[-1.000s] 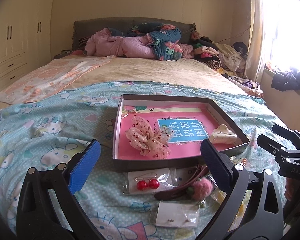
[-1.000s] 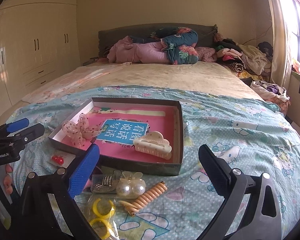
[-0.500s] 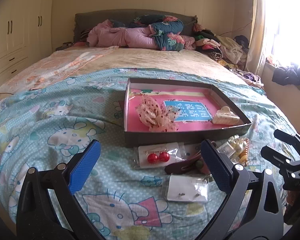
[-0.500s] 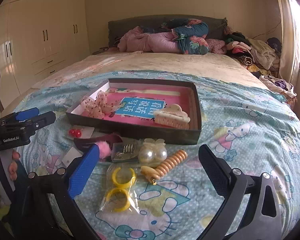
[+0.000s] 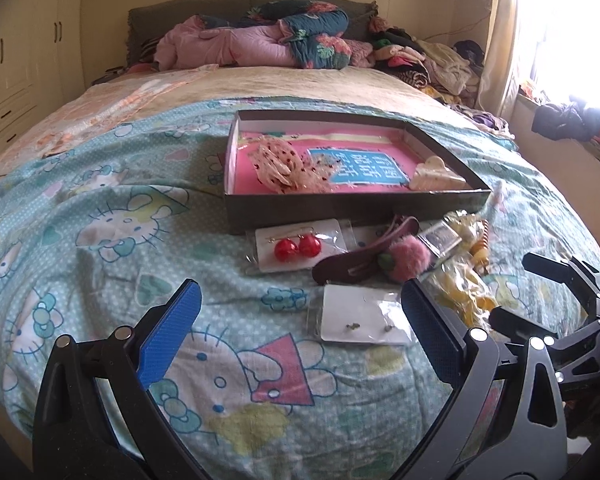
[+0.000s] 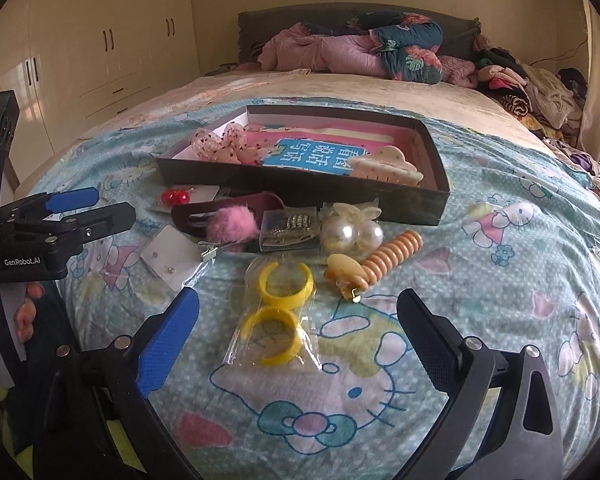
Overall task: Organize jewelry
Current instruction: 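Move both tools back toward the remaining jewelry beside the box, then grasp the stud earring card with the left gripper while the right grasps the yellow bangle bag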
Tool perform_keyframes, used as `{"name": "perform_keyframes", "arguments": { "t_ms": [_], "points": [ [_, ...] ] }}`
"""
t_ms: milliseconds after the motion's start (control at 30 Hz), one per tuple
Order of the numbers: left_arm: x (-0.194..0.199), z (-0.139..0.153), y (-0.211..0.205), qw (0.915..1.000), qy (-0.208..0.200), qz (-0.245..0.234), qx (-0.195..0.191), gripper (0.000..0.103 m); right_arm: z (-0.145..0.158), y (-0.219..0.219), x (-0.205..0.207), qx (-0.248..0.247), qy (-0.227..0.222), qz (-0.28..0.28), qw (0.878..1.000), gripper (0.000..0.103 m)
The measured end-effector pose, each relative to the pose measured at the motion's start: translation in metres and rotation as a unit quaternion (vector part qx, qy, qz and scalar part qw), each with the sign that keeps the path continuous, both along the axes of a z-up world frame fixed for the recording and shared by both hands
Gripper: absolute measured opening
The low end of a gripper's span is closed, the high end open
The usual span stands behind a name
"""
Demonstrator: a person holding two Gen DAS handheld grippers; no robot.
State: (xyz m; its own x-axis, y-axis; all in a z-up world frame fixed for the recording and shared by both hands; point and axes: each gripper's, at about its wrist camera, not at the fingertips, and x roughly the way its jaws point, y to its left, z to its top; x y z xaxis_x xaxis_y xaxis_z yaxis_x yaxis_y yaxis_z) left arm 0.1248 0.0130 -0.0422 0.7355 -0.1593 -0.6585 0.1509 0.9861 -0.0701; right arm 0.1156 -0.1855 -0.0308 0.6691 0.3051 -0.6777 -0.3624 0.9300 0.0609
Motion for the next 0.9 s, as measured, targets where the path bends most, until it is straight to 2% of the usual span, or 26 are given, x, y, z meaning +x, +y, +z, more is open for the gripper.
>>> {"name": "perform_keyframes", "arguments": {
  "t_ms": [300,433,567,633,700,800,900],
  "points": [
    [0.012,-0.019,-0.015,0.9982,0.052,-0.027,0.012,0.092,-0.021,0.009,0.006,-0.009,0.018,0.014,1.0,0.095],
    [0.018,-0.025,-0.019,0.9969,0.07,-0.036,-0.004,0.092,-0.029,0.007,0.01,-0.007,0.026,0.012,1.0,0.088],
    [0.023,-0.031,-0.023,0.9953,0.086,-0.041,-0.014,0.092,-0.036,0.004,0.012,-0.009,0.028,0.009,1.0,0.077],
    [0.025,-0.034,-0.027,0.9946,0.091,-0.047,-0.017,0.092,-0.035,0.0,0.011,-0.007,0.025,0.01,1.0,0.066],
    [0.026,-0.037,-0.032,0.9938,0.096,-0.054,-0.015,0.092,-0.035,-0.005,0.011,-0.004,0.023,0.009,1.0,0.051],
    [0.027,-0.039,-0.039,0.9931,0.098,-0.062,-0.013,0.091,-0.033,-0.012,0.011,0.003,0.025,0.012,1.0,0.043],
    [0.03,-0.042,-0.045,0.9926,0.101,-0.067,-0.006,0.091,-0.03,-0.017,0.009,0.007,0.026,0.017,1.0,0.04]
  ]
}}
